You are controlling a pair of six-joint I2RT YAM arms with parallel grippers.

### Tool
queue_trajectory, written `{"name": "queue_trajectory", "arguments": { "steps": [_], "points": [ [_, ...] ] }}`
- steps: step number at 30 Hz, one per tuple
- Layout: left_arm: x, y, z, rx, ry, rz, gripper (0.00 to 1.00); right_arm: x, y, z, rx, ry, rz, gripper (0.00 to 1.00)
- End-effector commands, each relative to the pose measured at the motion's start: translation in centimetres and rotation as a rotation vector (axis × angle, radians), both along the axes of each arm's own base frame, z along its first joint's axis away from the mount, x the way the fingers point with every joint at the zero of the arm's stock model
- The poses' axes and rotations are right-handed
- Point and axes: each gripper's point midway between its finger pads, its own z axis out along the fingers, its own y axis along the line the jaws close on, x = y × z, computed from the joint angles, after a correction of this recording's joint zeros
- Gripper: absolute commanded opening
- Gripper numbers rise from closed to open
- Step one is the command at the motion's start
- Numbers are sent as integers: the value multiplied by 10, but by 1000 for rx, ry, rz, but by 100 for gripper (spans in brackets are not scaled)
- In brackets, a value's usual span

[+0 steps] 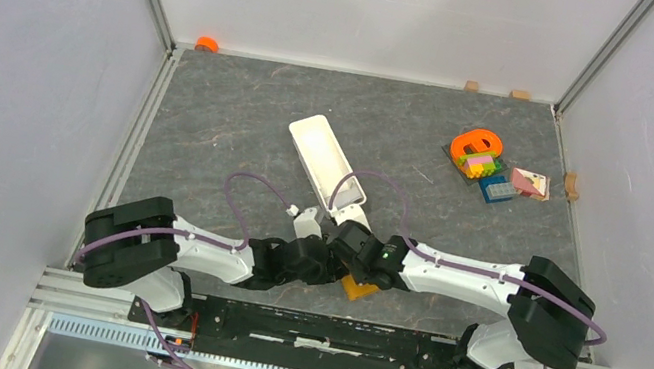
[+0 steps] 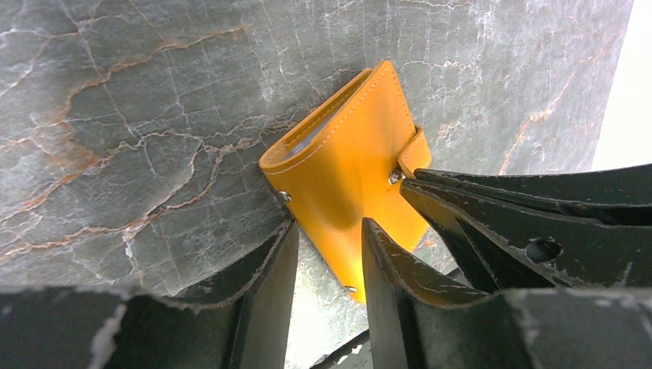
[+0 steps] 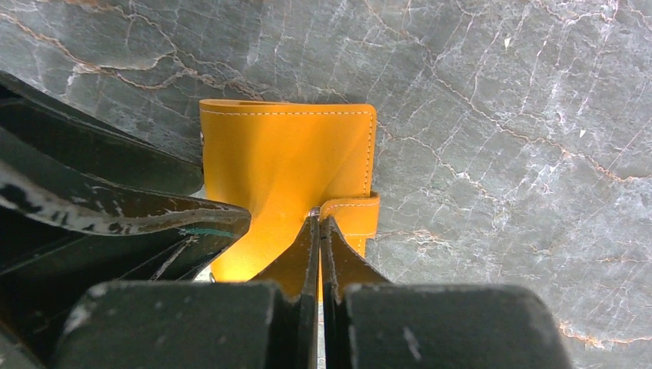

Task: Put the credit cards into the card holder
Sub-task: Close the card holder at the center of the board.

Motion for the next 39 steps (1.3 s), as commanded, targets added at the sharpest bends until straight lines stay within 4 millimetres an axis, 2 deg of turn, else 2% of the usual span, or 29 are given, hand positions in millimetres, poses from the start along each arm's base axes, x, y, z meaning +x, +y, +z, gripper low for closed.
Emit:
{"name": "queue_trajectory", "arguments": {
  "steps": [1,15,39],
  "points": [
    [-11,43,-43,218,45,15,45,-2,1,-5,11,10,-3,0],
    [-10,41,-42,219,45,10,44,0,15,3,74,6,14,0],
    [-11,42,-43,220,47,9,44,-16,7,-26,54,81,19,0]
  ]
}}
